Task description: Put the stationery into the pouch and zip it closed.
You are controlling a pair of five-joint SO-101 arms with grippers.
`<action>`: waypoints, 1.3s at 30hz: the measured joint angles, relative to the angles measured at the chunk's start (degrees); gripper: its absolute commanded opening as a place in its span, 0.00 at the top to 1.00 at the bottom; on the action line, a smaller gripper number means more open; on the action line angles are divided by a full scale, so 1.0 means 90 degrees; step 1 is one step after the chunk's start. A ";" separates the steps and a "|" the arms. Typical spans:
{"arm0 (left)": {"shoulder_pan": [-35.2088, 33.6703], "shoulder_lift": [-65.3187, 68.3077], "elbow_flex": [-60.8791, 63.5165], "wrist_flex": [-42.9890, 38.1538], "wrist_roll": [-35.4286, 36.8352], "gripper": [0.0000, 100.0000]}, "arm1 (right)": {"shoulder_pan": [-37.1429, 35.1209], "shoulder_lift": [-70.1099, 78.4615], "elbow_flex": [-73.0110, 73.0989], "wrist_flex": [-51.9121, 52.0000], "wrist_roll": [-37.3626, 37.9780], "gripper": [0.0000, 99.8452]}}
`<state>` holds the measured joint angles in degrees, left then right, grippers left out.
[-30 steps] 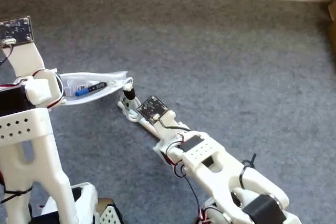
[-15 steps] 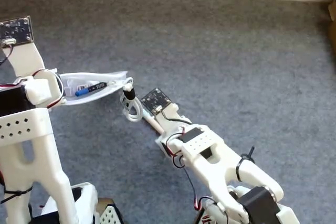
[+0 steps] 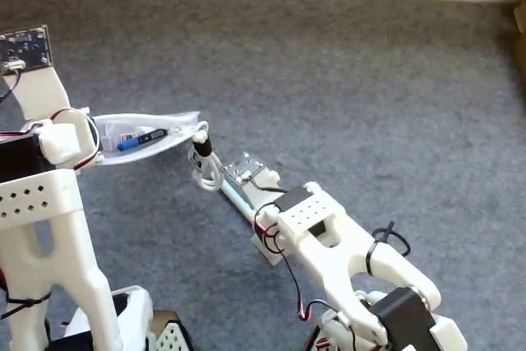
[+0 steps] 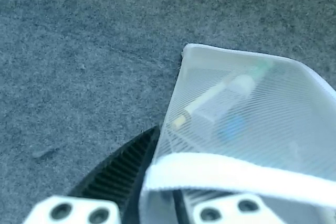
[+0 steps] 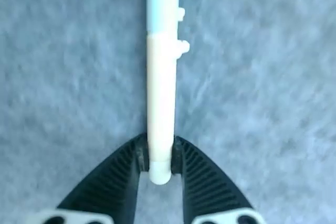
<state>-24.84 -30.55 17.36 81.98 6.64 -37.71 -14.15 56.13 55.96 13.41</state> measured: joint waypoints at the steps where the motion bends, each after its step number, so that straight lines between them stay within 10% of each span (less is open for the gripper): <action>1: 0.0000 0.0000 0.0000 0.0000 0.0000 0.99 | 0.0000 0.0010 -0.0020 0.0186 0.0000 1.00; 39: 0.0000 0.0000 0.0000 0.0000 0.0000 0.99 | -0.0020 -0.0156 -0.1006 0.1846 0.0010 0.84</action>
<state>-24.84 -30.55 17.36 81.98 6.64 -37.89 -15.56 47.08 72.57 13.49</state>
